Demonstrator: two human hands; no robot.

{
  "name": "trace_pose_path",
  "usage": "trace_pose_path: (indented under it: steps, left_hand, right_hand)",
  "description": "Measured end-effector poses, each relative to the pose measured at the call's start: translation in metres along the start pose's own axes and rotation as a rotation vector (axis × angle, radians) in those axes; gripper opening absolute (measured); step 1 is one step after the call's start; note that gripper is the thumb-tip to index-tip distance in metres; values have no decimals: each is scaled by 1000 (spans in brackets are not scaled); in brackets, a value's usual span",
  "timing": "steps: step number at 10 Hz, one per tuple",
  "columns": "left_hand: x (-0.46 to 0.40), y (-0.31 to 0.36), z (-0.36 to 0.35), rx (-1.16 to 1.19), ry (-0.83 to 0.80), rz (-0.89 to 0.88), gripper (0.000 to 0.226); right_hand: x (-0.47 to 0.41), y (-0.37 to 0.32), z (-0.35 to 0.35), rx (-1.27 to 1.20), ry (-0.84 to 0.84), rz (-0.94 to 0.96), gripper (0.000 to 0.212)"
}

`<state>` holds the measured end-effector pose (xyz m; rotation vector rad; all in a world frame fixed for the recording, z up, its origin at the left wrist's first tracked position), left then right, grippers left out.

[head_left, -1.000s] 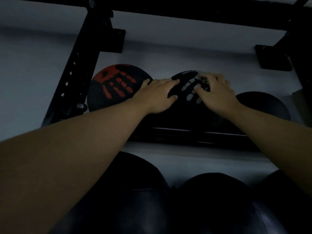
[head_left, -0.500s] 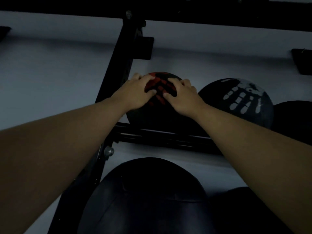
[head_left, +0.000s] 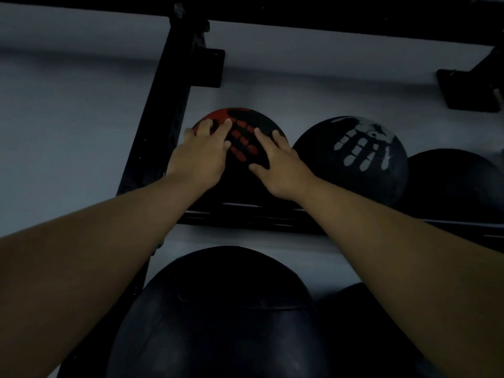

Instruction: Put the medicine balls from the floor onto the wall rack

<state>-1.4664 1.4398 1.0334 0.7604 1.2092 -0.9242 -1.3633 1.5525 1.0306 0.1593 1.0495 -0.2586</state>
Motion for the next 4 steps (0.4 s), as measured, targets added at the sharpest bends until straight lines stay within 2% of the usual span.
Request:
trace_pose_path:
  steps: [2,4]
  left_hand:
    - [13,5,-1,10,-27,34,58]
    - [38,33,9,-43,-260,-29,64]
  right_hand:
    - [20,0,4,-42,-44,8,73]
    - [62,8,47,-52,-22,8,62]
Point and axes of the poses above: each hand's wrist, its own x-axis away from the middle knuckle, its own z-axis out of the back of the hand, y = z × x, the point moved 9 cm from there along -x, towards the middle knuckle
